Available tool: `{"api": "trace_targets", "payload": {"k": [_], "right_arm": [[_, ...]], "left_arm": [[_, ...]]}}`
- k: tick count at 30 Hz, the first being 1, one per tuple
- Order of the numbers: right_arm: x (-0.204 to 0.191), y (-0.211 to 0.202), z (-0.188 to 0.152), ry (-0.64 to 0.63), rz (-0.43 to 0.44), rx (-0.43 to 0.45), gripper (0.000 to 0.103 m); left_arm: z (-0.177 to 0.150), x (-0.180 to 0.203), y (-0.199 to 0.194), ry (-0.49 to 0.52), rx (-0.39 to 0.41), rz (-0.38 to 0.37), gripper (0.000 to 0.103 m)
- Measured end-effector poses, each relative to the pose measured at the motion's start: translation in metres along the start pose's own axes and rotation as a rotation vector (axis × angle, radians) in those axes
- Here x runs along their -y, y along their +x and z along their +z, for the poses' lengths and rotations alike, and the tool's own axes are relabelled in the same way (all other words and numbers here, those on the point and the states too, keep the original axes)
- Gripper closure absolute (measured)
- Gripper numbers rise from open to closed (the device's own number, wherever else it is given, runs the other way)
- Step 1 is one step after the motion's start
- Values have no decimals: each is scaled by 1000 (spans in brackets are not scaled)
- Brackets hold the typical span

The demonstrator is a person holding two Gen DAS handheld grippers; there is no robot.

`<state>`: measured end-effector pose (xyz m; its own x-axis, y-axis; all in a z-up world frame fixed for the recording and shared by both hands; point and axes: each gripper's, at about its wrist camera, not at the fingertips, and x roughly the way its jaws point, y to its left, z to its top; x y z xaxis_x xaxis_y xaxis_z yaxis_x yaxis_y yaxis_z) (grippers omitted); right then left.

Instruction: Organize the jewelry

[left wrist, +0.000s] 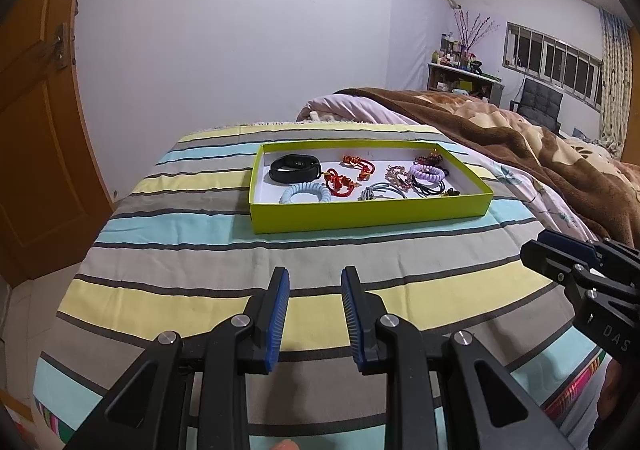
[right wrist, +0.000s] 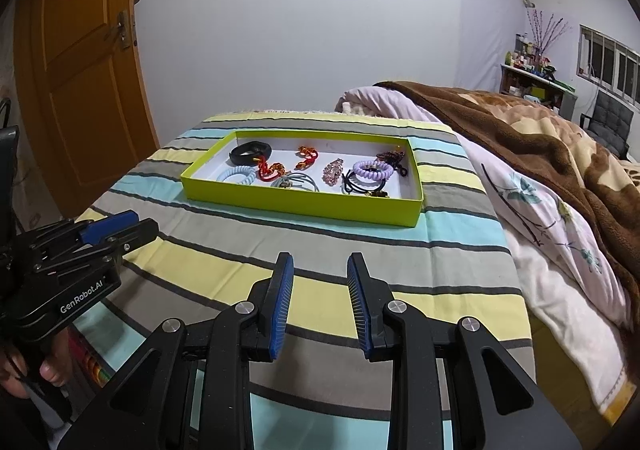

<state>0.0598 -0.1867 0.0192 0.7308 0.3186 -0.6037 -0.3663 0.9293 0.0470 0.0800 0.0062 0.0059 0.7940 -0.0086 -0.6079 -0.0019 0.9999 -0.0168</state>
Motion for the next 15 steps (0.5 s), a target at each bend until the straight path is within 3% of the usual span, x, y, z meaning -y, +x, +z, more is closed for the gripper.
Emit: {"api": "trace_targets", "payload": {"k": [15], "right_arm": [[-1,1,-3,4,1,2,74]], "left_arm": [[-2,-2,2,-7,8,9,77]]}}
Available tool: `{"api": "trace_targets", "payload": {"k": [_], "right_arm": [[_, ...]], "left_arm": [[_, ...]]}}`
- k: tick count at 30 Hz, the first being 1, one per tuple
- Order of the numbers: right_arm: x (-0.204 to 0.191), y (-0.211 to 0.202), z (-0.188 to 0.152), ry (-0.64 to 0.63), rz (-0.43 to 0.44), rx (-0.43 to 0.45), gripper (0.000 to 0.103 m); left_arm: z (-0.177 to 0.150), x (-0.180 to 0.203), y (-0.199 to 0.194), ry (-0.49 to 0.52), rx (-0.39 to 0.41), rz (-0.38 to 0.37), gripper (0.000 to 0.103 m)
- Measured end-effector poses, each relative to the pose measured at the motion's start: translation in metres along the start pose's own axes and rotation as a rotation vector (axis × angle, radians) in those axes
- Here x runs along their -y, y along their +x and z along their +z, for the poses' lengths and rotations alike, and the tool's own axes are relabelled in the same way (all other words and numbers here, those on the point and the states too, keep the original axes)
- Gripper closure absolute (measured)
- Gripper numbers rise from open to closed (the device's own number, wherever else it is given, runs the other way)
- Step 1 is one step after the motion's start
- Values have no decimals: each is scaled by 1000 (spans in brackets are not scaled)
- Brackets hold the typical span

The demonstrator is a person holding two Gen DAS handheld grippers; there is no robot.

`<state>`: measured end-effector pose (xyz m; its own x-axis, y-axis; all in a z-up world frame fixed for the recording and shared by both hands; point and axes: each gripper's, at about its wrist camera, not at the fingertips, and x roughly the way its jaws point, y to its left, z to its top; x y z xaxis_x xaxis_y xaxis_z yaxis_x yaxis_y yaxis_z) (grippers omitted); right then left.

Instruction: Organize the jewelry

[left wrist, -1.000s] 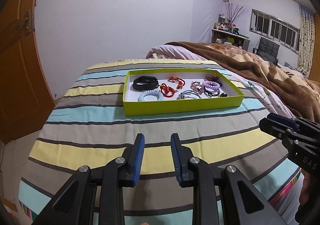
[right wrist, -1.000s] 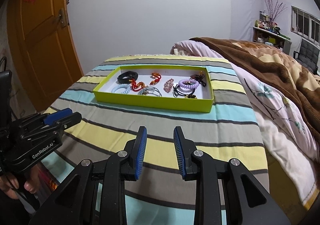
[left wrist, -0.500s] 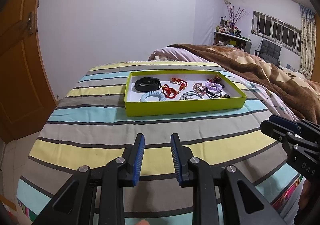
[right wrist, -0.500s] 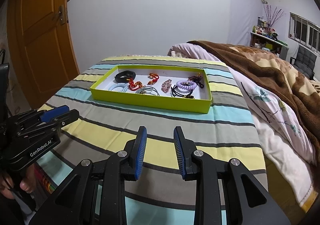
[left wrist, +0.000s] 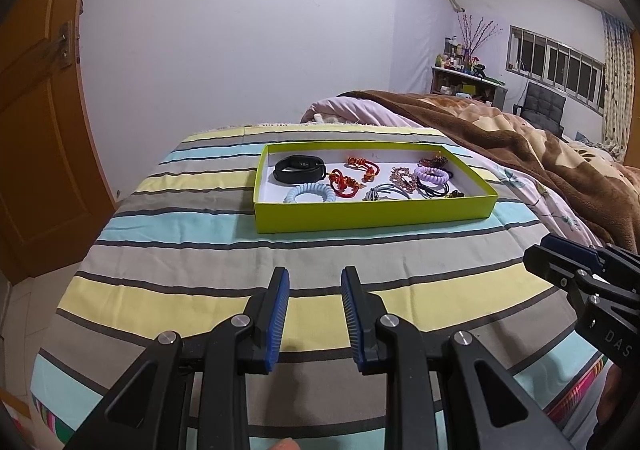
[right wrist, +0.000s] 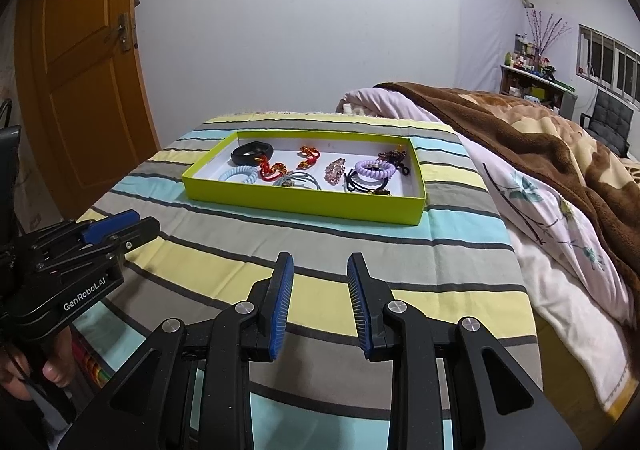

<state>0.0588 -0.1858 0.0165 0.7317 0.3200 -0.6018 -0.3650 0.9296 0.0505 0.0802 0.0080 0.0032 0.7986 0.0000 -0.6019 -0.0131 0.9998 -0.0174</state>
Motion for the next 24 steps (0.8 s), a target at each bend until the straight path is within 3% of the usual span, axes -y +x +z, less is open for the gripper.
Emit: {"api": "trace_targets", "payload": {"k": [24], "right_arm": [[1,1,-1,0,6,-12,74]], "left_arm": [[-3,1,0,1,-4,1,77]]}}
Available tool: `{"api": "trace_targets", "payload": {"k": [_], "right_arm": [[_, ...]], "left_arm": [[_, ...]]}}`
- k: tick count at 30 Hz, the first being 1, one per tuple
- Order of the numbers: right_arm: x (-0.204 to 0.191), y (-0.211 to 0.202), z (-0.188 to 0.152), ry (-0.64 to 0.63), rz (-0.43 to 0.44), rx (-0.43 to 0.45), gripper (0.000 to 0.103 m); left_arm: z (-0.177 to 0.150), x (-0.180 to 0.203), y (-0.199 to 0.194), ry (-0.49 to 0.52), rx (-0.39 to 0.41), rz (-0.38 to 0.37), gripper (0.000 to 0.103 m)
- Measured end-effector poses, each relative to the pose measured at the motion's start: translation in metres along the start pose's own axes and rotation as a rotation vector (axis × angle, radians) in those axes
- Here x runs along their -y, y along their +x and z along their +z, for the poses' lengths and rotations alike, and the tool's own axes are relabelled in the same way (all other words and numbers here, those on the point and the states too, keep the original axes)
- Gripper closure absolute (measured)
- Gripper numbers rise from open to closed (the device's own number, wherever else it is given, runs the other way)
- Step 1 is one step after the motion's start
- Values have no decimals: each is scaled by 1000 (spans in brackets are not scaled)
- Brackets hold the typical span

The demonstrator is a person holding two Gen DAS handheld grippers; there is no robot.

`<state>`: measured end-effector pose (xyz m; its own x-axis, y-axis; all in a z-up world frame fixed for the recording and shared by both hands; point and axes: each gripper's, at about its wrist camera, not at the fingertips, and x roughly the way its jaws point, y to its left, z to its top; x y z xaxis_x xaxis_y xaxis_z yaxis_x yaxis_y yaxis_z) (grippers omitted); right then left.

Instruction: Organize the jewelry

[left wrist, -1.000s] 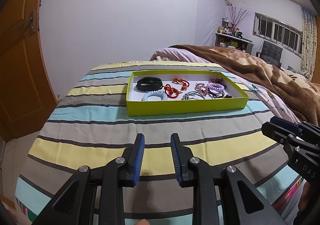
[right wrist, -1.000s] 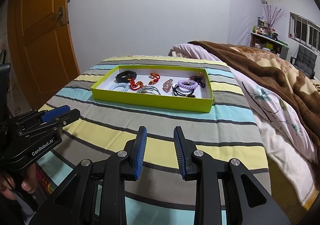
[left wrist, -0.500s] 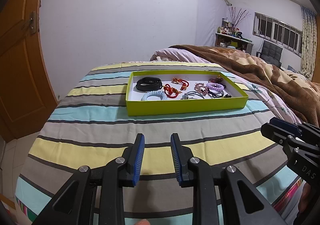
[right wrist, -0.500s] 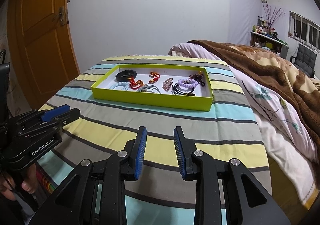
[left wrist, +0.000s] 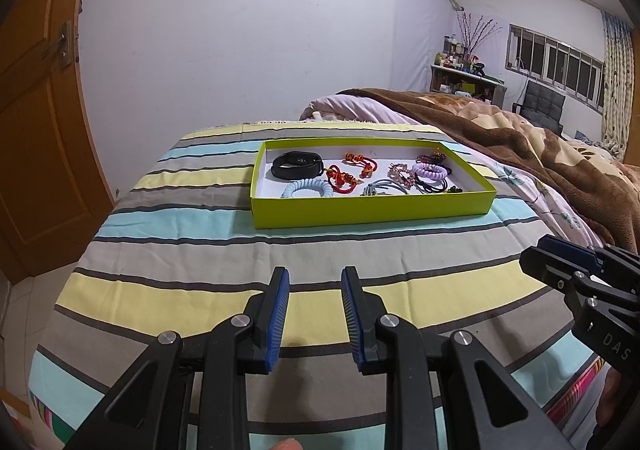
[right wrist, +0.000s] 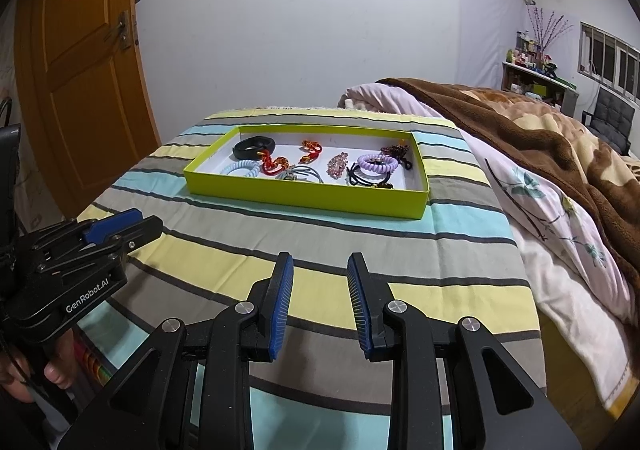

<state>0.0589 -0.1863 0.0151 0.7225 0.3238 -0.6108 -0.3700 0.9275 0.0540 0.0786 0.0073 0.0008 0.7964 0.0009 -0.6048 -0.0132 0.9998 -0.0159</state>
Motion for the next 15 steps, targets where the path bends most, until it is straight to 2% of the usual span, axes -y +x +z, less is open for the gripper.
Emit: {"api": "trace_targets", "payload": {"k": [15], "right_arm": [[0,0,-1,0,0,-1,74]], "left_arm": [[-2,0,0,-1,2,2,77]]}}
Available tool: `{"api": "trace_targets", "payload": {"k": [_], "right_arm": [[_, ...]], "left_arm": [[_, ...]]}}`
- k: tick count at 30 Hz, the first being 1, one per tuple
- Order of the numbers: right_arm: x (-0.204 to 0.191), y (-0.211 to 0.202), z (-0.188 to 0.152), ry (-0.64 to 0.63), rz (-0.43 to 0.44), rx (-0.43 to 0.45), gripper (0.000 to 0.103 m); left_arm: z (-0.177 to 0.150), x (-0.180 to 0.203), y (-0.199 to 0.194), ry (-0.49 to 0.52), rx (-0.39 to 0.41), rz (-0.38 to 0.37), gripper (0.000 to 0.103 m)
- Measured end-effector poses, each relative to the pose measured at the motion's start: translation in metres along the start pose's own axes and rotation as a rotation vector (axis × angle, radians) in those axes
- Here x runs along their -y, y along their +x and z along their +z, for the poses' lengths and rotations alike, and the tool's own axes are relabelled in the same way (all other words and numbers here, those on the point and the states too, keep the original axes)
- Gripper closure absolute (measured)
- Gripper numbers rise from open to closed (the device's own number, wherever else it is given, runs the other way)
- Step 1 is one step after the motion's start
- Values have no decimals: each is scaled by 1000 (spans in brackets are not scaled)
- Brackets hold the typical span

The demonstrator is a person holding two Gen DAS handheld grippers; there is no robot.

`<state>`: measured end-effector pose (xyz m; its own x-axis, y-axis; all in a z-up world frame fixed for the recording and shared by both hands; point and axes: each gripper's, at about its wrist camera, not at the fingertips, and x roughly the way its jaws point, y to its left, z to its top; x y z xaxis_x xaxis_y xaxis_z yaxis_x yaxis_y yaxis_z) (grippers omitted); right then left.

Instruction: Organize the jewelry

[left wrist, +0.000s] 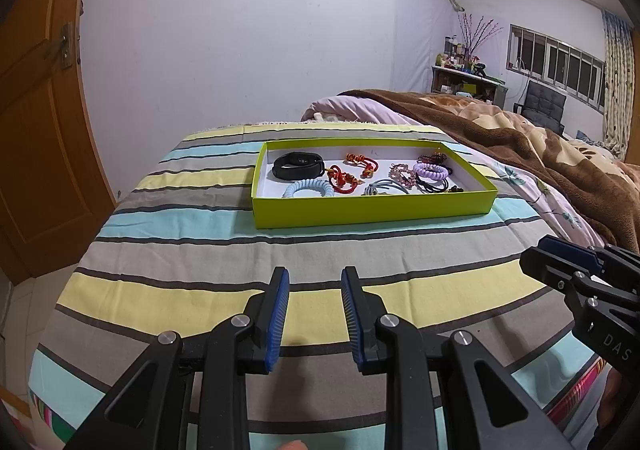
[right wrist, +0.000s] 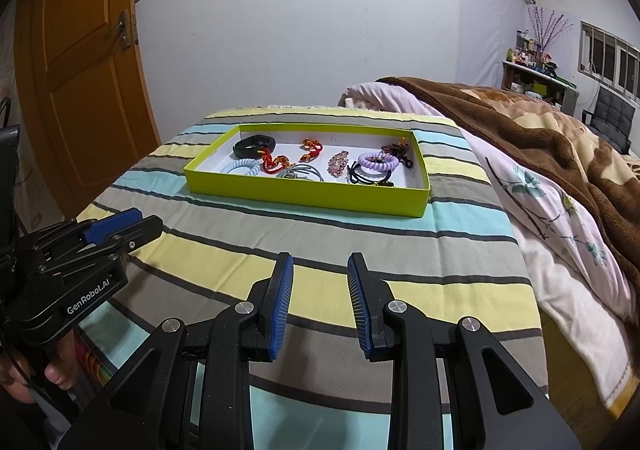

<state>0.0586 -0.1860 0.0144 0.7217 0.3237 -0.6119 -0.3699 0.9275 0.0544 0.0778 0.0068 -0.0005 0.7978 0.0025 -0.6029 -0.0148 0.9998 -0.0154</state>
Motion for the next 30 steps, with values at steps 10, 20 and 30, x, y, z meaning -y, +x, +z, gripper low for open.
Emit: {"api": "trace_targets", "payload": {"k": [10,20,30], "right_arm": [[0,0,0,0,0,-1,74],[0,0,-1,0,0,-1,74],[-1,0,-2,-1,1,-2,74]], "left_arm": [[0,0,0,0,0,1,77],[-2,-1,1,1,-4,-1,77],[-3,-1,3,4,-1,10,77]]}}
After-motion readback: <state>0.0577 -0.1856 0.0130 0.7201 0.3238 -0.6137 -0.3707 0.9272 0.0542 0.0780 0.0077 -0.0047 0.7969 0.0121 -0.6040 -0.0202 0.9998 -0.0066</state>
